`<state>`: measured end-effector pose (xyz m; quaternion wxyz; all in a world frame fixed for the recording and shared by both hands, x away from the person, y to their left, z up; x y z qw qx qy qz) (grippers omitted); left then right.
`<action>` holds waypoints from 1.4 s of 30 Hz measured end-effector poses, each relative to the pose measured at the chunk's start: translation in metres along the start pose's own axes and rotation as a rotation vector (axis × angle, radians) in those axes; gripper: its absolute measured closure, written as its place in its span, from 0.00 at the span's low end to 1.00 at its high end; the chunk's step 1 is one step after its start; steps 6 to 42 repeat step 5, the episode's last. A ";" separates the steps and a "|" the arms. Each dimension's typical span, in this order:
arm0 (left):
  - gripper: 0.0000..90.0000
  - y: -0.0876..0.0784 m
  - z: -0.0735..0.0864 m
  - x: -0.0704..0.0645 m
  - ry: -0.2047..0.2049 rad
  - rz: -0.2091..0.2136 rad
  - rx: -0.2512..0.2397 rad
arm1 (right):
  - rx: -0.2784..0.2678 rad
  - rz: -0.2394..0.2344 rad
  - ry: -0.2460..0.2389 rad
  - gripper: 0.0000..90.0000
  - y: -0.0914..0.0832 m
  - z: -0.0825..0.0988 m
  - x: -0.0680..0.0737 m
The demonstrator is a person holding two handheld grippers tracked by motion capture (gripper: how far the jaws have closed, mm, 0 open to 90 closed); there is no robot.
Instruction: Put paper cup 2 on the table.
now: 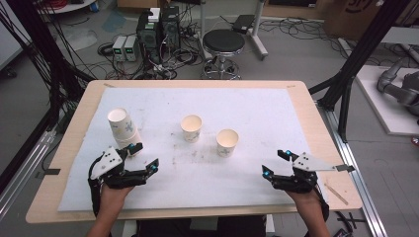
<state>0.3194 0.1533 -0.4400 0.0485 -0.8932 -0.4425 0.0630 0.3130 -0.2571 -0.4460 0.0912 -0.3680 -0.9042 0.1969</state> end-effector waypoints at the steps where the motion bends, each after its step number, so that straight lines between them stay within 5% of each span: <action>1: 0.19 0.000 0.001 0.000 -0.002 -0.001 0.000 | -0.001 0.000 -0.001 0.24 0.000 0.000 0.000; 42: 0.19 0.001 0.002 0.001 -0.006 -0.005 0.005 | 0.001 -0.001 0.003 0.24 0.000 0.001 -0.001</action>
Point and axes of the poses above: each handheld gripper's, and its own axes: y roughly forward along the jaws, z roughly out of its underside, x roughly to its left, the point moved 8 cm from there along y, roughly forward along the jaws, and after that the axes turned 6 degrees about -z, right-handed, at the moved point
